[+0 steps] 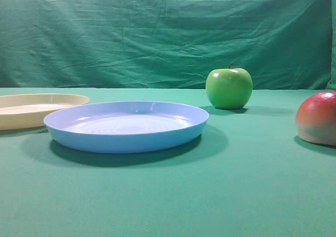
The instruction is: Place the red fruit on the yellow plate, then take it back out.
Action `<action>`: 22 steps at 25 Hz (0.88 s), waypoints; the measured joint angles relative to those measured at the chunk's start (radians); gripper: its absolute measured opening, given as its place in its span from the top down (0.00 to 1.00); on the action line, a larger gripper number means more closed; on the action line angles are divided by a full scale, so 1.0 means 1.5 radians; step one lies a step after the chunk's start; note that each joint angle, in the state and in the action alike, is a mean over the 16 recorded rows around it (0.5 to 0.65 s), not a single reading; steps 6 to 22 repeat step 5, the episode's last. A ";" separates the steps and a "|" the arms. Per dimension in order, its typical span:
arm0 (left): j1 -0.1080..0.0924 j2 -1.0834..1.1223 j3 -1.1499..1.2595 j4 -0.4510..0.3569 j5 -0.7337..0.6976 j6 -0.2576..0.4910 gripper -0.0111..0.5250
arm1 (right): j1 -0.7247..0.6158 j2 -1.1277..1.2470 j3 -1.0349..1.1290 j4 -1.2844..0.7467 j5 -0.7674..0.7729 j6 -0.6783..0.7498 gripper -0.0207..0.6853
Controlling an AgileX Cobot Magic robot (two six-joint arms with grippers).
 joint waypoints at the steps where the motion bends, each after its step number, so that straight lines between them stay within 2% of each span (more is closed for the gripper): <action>1: 0.000 0.000 0.000 0.000 0.000 0.000 0.98 | 0.000 0.000 0.000 0.000 0.000 0.000 0.97; 22: 0.000 0.000 0.000 0.000 0.000 0.000 0.98 | 0.000 0.000 0.000 0.000 0.000 0.000 0.97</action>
